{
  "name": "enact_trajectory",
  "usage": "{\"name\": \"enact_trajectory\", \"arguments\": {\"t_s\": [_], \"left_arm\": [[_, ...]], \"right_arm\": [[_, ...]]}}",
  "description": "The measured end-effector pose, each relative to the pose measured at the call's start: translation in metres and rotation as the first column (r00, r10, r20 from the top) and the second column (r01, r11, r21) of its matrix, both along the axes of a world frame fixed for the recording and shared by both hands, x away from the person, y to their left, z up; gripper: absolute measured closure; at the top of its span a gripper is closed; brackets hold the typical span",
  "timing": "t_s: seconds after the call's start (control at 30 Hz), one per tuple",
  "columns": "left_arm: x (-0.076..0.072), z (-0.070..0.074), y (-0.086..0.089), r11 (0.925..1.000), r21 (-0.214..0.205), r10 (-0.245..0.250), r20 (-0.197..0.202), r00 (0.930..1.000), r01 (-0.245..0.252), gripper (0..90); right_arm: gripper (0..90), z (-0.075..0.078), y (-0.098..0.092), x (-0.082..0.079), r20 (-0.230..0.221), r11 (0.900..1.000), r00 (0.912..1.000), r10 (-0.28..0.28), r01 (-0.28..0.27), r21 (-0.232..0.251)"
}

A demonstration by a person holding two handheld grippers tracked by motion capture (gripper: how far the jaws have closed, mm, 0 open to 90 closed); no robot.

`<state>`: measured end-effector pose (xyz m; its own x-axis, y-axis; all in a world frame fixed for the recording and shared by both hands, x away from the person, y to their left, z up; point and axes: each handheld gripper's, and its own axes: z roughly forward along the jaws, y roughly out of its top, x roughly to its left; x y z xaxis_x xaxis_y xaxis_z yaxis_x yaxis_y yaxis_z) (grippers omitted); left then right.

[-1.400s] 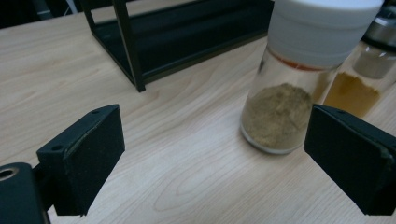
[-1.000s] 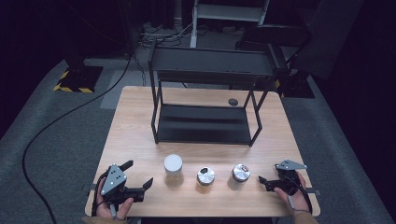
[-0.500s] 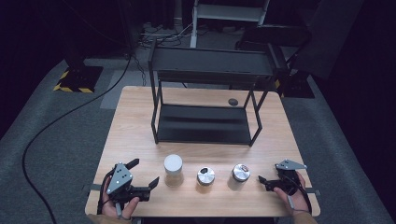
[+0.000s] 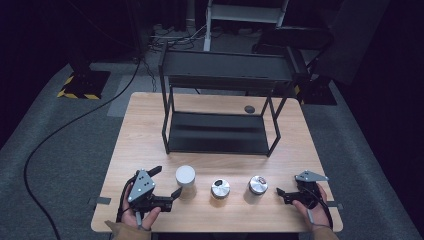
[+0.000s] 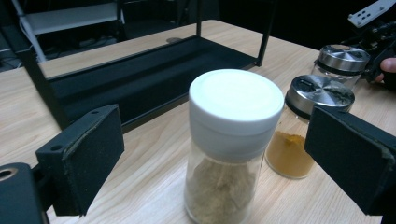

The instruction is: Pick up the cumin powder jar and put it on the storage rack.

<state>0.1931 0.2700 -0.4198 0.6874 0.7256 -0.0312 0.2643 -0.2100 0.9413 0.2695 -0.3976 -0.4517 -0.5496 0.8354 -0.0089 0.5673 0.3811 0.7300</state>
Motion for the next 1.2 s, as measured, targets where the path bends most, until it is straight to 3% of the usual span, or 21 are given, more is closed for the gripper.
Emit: {"name": "enact_trajectory", "arguments": {"t_s": [0.3,0.97,1.1,1.2], "left_arm": [[0.012,0.000,-0.008,0.9991,-0.015,-0.040,0.002,0.9992,0.040,4.6],[0.032,-0.008,-0.020,0.9966,-0.045,-0.069,-0.009,0.9976,0.069,5.5],[0.032,-0.011,-0.025,0.9983,-0.023,-0.054,0.000,0.9986,0.054,9.2],[0.037,-0.010,-0.029,0.9975,0.009,-0.070,-0.018,0.9974,0.070,14.6]], "right_arm": [[3.4,0.000,0.001,0.000,0.000,1.0000,1.0000,-0.008,0.008,-0.001],[3.4,0.000,0.003,0.000,0.000,0.9999,0.9999,-0.017,0.017,0.000],[3.5,0.000,0.003,0.000,0.000,0.9999,0.9999,-0.017,0.017,0.001],[3.5,0.000,0.003,0.000,0.000,0.9999,0.9999,-0.017,0.017,0.001]]}}
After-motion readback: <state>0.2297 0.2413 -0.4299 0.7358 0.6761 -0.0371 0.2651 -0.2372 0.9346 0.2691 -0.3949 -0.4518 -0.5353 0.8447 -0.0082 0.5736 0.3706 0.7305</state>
